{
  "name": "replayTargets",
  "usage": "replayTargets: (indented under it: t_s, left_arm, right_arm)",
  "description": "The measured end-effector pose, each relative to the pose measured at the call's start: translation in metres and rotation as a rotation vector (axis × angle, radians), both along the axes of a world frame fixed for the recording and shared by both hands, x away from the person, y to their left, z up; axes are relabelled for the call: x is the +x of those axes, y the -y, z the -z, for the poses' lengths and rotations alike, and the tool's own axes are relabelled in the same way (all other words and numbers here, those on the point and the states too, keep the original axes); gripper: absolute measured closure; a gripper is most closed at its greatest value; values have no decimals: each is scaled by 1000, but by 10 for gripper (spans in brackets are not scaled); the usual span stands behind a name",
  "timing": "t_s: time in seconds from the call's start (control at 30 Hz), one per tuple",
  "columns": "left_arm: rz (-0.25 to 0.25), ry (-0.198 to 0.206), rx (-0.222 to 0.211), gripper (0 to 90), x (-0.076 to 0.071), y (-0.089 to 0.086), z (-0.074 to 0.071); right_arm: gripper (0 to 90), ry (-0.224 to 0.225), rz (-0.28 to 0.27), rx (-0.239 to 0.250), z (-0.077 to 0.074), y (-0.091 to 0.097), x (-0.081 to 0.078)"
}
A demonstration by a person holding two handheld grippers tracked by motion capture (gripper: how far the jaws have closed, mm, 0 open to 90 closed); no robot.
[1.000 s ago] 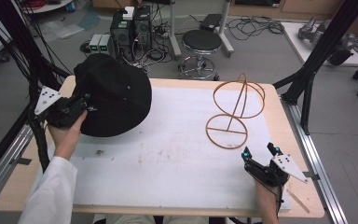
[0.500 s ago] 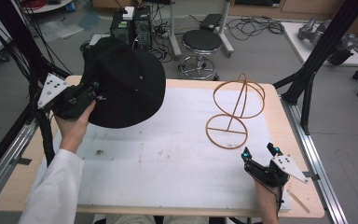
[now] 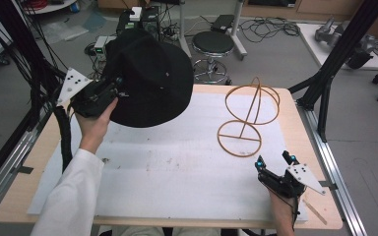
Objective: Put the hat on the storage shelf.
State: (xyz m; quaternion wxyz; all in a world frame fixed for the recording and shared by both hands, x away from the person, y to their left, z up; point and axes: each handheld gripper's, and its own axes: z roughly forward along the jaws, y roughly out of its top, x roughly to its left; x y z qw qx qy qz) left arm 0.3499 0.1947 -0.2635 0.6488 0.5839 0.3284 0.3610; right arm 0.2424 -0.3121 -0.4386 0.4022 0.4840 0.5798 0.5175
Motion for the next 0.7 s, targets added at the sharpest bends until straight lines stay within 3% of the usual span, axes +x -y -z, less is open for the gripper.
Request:
replayTargets:
  t_s: [0.1, 0.27, 0.47, 0.7]
  left_arm:
    - [18, 11, -22, 846, 2, 10, -4]
    - [34, 18, 9, 845, 2, 27, -11]
    - [71, 47, 14, 844, 3, 51, -24]
    - [126, 42, 16, 845, 13, 82, -28]
  right_arm:
    - [110, 0, -2, -3, 0, 0, -1]
    - [110, 3, -9, -8, 0, 0, -1]
    - [110, 3, -14, -16, 0, -2, -1]
    - [110, 10, -24, -29, -1, -4, -2]
